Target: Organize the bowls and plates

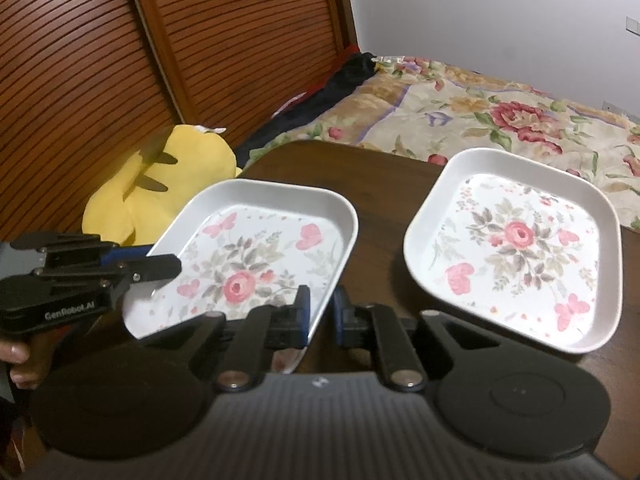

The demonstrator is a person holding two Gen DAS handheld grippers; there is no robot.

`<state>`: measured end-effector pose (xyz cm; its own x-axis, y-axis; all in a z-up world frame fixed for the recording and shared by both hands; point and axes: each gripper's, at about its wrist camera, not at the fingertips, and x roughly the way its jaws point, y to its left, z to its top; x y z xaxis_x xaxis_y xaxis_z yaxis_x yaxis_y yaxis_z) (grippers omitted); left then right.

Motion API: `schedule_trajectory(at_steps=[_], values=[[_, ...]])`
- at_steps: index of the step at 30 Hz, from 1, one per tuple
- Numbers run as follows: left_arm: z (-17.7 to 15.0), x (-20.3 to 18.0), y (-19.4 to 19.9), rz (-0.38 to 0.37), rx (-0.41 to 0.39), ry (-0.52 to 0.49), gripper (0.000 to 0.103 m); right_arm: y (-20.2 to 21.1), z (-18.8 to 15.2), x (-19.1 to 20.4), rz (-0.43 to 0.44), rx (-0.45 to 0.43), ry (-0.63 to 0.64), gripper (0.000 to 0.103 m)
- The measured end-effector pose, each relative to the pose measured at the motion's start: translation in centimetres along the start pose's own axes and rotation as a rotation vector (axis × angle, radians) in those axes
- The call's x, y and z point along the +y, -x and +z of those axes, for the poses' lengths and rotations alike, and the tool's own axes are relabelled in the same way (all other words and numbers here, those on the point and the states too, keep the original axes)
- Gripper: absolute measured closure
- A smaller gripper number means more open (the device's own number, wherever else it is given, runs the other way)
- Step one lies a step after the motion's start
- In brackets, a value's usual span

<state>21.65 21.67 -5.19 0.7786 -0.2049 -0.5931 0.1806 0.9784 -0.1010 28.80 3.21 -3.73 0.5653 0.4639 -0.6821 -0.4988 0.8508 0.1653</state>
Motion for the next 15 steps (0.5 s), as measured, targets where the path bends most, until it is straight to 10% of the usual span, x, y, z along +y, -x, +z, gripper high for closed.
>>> schedule_trajectory(at_steps=[15], values=[[0.8,-5.5,4.1,-0.014,-0.040,-0.071,0.086,5.4,-0.9,-0.9,-0.031,-0.061,-0.002,0.090]])
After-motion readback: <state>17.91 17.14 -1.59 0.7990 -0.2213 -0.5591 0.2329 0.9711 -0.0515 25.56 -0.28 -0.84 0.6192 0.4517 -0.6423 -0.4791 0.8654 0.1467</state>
